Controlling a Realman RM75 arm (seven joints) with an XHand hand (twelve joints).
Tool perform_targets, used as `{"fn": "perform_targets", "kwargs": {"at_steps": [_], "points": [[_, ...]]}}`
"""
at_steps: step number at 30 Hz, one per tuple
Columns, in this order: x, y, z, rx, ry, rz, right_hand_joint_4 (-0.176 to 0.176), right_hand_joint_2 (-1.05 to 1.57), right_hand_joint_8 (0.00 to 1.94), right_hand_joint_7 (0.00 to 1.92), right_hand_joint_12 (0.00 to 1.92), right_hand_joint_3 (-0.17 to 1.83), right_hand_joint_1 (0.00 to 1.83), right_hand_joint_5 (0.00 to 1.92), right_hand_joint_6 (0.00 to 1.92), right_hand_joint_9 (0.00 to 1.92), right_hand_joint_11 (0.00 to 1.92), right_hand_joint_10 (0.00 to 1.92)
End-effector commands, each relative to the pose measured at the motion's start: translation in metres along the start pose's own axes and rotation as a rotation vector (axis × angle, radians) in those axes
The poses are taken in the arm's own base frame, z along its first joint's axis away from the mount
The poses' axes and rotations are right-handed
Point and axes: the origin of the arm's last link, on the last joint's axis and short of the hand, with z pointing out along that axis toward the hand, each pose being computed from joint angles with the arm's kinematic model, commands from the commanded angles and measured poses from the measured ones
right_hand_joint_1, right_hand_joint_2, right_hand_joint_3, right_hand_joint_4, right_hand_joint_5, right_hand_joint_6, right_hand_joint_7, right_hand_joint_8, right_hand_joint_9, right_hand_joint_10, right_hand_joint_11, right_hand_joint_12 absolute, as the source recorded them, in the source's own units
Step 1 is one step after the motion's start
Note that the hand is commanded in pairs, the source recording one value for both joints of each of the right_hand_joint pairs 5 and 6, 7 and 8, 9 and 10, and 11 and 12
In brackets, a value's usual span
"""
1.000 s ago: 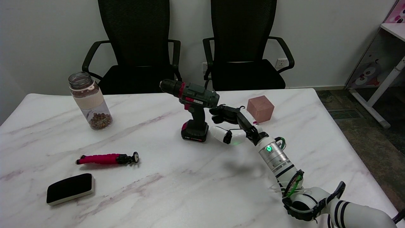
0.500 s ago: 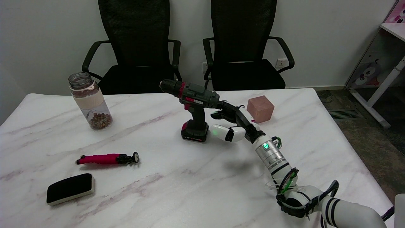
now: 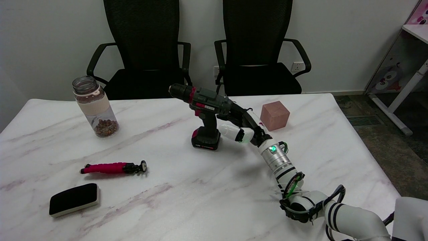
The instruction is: Pick up the power screwdriver.
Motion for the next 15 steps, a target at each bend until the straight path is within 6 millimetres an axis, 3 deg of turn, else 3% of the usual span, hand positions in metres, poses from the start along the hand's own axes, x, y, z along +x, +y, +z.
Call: {"fn": "perform_targets", "kwargs": {"at_steps": [1,15], "points": [[-0.020,0.008,0.023,-0.031,-0.010,0.141,-0.026,-0.10,0.27,0.27,0.38,0.93,0.79,0.27,0.27,0.52,0.38,0.52],[-0.045,0.005,0.039,-0.036,-0.040,0.157,0.020,-0.21,0.21,0.21,0.32,0.91,0.79,0.21,0.21,0.46,0.32,0.46]]}}
